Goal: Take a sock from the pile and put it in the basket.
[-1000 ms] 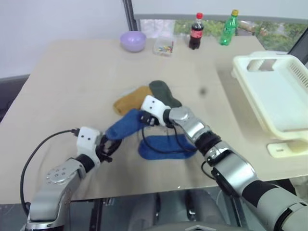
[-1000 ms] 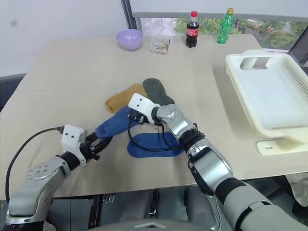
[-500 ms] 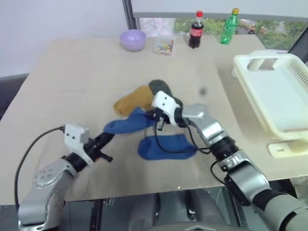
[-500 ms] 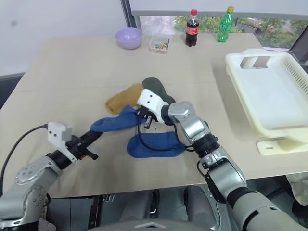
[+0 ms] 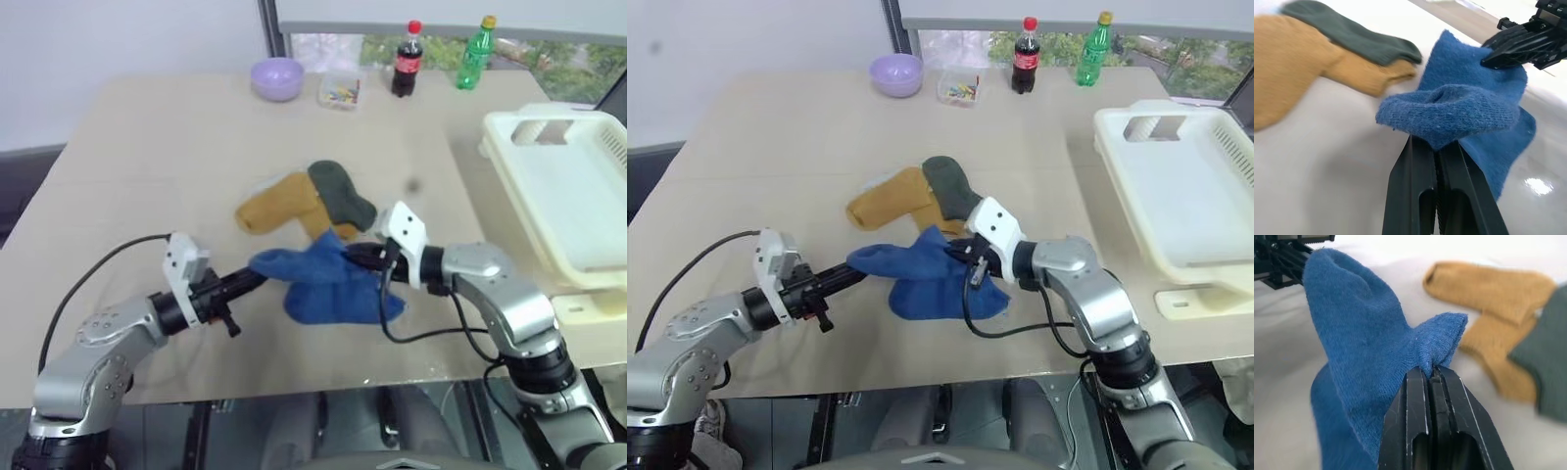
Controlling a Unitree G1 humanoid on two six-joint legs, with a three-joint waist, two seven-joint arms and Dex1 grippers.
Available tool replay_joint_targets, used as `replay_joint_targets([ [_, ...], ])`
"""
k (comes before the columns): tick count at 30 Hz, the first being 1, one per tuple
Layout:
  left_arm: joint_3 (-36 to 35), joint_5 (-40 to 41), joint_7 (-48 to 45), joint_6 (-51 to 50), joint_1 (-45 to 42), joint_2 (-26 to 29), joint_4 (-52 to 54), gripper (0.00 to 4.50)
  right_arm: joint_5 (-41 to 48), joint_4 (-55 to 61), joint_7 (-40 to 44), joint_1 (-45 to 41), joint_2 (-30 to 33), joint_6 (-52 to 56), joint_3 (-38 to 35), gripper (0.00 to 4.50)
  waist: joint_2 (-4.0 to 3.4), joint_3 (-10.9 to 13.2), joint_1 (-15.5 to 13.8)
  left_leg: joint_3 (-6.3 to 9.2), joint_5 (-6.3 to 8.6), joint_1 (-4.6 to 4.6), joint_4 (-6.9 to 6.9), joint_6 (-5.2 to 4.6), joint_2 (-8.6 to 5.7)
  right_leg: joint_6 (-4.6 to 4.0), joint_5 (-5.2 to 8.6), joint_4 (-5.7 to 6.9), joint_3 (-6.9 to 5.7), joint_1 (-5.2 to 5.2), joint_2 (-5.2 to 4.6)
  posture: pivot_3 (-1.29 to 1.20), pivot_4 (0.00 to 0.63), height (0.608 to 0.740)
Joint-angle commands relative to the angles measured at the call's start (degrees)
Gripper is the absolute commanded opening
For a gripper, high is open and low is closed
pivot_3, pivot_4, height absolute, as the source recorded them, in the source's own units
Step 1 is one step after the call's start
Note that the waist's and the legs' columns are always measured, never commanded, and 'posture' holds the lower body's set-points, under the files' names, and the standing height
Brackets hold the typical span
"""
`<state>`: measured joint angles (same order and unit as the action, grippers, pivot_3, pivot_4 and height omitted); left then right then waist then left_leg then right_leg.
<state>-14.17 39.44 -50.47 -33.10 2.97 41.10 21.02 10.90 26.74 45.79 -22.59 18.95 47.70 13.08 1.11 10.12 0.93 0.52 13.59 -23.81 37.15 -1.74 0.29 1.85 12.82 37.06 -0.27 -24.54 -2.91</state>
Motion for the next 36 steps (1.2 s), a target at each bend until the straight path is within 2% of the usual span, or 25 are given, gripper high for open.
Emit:
replay_joint_targets([
  [1,2.0,-1.5,-3.9,1.5,-1.7,2.3,-0.8,0.07,2.4,6.7,-3.7,2.5,0.5,2.3,-2.9,0.00,0.00,0.0,-0.1,-0.03,0.00,0.00,0.04,0.00,0.00,0.01,0.00,0.02,0.02,0.00,0.03,0.00,0.150,0.740],
  [11,7.7,-8.8,-7.9,7.6,-3.0,3.7,-2.1,0.07,4.4,11.8,-8.4,7.8,5.2,4.5,-3.1,0.00,0.02,0.0,-0.2,-0.08,0.00,0.02,0.15,-0.01,0.04,0.02,0.01,0.03,0.06,0.04,0.15,0.00,0.150,0.740],
  [18,8.9,-11.8,-9.5,10.7,-3.5,4.7,-2.0,0.07,6.5,15.1,-11.1,10.5,6.7,6.7,-3.6,0.00,0.03,0.0,-0.2,-0.09,0.00,0.02,0.18,-0.02,0.07,0.03,0.01,0.05,0.07,0.04,0.18,0.00,0.150,0.740],
  [24,10.5,-13.3,-10.1,10.6,-5.8,6.2,-1.1,0.07,8.3,16.9,-13.1,11.4,7.4,8.5,-3.4,0.00,0.03,0.0,-0.2,-0.10,0.00,0.02,0.26,-0.02,0.07,0.04,0.01,0.09,0.08,0.06,0.19,0.00,0.150,0.740],
  [36,13.2,-15.3,-9.9,10.0,-11.0,5.4,-3.6,0.07,10.4,16.6,-16.6,14.5,7.7,9.1,-3.0,0.00,0.05,0.0,-0.2,-0.11,-0.01,0.08,0.33,-0.03,0.06,0.04,0.03,0.35,0.10,0.06,0.22,0.00,0.150,0.740],
])
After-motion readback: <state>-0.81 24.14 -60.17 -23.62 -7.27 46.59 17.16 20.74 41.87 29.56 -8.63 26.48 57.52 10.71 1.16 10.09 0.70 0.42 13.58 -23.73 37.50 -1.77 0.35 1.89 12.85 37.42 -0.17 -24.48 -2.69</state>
